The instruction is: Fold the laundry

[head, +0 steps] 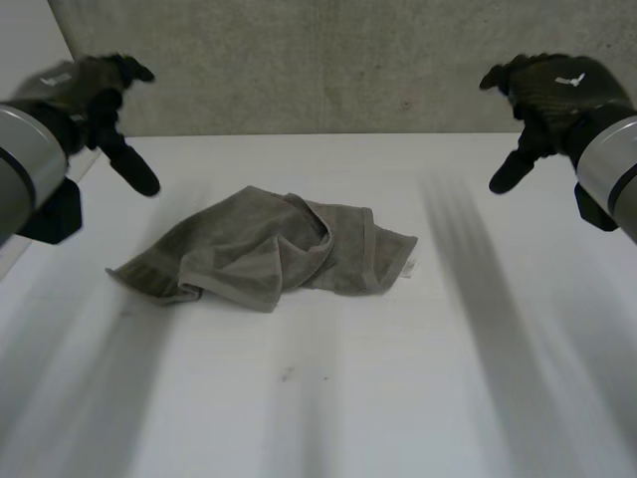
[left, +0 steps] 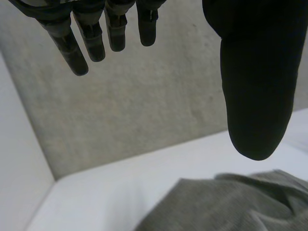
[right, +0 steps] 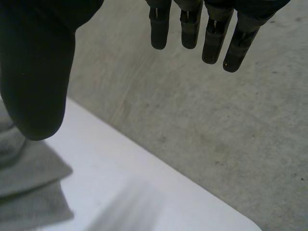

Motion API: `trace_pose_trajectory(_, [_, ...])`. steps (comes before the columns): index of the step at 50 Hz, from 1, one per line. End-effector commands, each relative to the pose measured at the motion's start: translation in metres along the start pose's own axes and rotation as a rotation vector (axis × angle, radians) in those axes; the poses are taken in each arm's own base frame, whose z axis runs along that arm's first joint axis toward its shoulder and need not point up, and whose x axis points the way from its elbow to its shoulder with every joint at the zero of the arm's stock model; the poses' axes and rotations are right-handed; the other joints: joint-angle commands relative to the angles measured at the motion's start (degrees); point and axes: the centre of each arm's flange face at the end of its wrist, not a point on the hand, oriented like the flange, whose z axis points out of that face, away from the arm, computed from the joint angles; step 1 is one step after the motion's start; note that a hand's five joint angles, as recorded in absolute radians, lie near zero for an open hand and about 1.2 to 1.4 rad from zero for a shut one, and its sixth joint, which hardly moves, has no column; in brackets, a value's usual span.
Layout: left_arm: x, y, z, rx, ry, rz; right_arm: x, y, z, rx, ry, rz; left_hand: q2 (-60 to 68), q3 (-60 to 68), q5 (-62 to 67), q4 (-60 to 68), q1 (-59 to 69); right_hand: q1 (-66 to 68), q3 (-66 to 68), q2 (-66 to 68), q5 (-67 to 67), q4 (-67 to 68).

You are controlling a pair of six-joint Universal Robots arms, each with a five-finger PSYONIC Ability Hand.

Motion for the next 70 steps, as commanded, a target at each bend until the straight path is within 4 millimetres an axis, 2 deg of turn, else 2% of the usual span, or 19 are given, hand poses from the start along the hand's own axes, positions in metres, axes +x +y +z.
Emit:
trace_pose_trajectory(1, [0.017,0.06,0.031,-0.162,0.066,0.017,-0.005,0.018,0.007,-0.053,-0.029,-0.167,1.6,1.7,1.4,1.6,2.3,-2.0,-2.3,-3.3,-3.2,-3.3])
trace_pose_trajectory(2, [0.017,0.06,0.031,-0.162,0.066,0.017,-0.005,0.018,0.007,-0.053,-0.029,-0.167,1.6,1.7,1.4,1.6,2.3,-2.0,-2.3,-3.3,-3.2,-3.3])
trace_pose_trajectory(6, [0.042,0.107,0.052,-0.221,0.117,0.043,-0.006,0.024,0.01,-0.071,-0.034,-0.171,1.8,1.9,1.6,1.8,2.5,-2.0,-2.3,-3.3,-3.2,-3.3])
trace_pose_trajectory(13, [0.049,0.156,0.086,-0.217,0.059,0.068,-0.01,0.038,0.011,-0.108,-0.057,-0.17,5.0,5.1,4.8,5.0,5.7,-2.0,-2.3,-3.3,-3.2,-3.3])
trace_pose_trajectory(17, [0.058,0.183,0.101,-0.244,0.075,0.08,-0.012,0.047,0.014,-0.136,-0.065,-0.17,15.9,15.9,15.7,15.9,16.6,-2.0,-2.3,-3.3,-3.2,-3.3])
trace_pose_trajectory(23, [0.062,0.206,0.111,-0.273,0.079,0.09,-0.015,0.059,0.018,-0.167,-0.079,-0.168,22.0,22.0,21.8,22.0,22.7,-2.0,-2.3,-3.3,-3.2,-3.3])
trace_pose_trajectory(29, [0.063,0.209,0.113,-0.272,0.082,0.09,-0.017,0.068,0.022,-0.192,-0.087,-0.167,29.6,29.6,29.3,29.6,30.2,-2.0,-2.3,-3.3,-3.2,-3.3])
trace_pose_trajectory(31, [0.065,0.204,0.114,-0.247,0.083,0.086,-0.017,0.071,0.022,-0.199,-0.088,-0.167,56.8,56.9,56.6,56.8,57.5,-2.0,-2.3,-3.3,-3.2,-3.3])
trace_pose_trajectory(33, [0.066,0.199,0.114,-0.227,0.082,0.081,-0.018,0.073,0.023,-0.206,-0.091,-0.168,68.1,68.2,67.9,68.1,68.8,-2.0,-2.3,-3.3,-3.2,-3.3])
trace_pose_trajectory(35, [0.069,0.189,0.111,-0.198,0.084,0.077,-0.018,0.076,0.024,-0.211,-0.092,-0.167,68.2,68.3,68.0,68.2,68.9,-2.0,-2.3,-3.3,-3.2,-3.3])
trace_pose_trajectory(37, [0.072,0.156,0.103,-0.12,0.086,0.06,-0.018,0.077,0.026,-0.213,-0.091,-0.167,68.2,68.3,68.0,68.2,68.9,-2.0,-2.3,-3.3,-3.2,-3.3])
trace_pose_trajectory(40, [0.072,0.14,0.097,-0.088,0.082,0.052,-0.017,0.08,0.031,-0.217,-0.088,-0.162,68.2,68.3,68.0,68.2,68.9,-2.0,-2.3,-3.3,-3.2,-3.3])
trace_pose_trajectory(45, [0.068,0.071,0.057,0.041,0.103,0.021,-0.015,0.081,0.043,-0.199,-0.085,-0.148,68.2,68.3,68.0,68.2,68.9,-2.0,-2.3,-3.3,-3.2,-3.3])
trace_pose_trajectory(54, [0.061,0.02,-0.005,0.093,0.129,0.115,-0.026,0.077,0.072,-0.105,-0.261,-0.018,57.7,57.7,57.4,57.7,58.3,-2.0,-2.3,-3.3,-3.2,-3.3])
trace_pose_trajectory(59, [0.064,-0.004,-0.053,0.128,0.181,0.181,-0.048,0.075,0.093,-0.048,-0.474,0.172,48.6,48.7,48.4,48.6,49.3,-2.0,-2.3,-3.3,-3.2,-3.3])
trace_pose_trajectory(65, [0.063,-0.015,-0.08,0.16,0.207,0.179,-0.078,0.082,0.097,-0.065,-0.646,0.301,45.9,45.9,45.7,45.9,46.6,-2.0,-2.3,-3.3,-3.2,-3.3])
trace_pose_trajectory(67, [0.059,-0.021,-0.089,0.185,0.206,0.171,-0.116,0.094,0.087,-0.11,-0.788,0.35,45.9,45.9,45.7,45.9,46.6,-2.0,-2.3,-3.3,-3.2,-3.3])
trace_pose_trajectory(68, [0.059,-0.021,-0.089,0.185,0.206,0.171,-0.116,0.094,0.087,-0.11,-0.789,0.35,45.9,45.9,45.7,45.9,46.6,-2.0,-2.3,-3.3,-3.2,-3.3])
trace_pose_trajectory(70, [0.059,-0.021,-0.09,0.187,0.204,0.172,-0.144,0.106,0.074,-0.157,-0.881,0.364,46.0,46.1,45.8,46.0,46.7,-2.0,-2.3,-3.3,-3.2,-3.3])
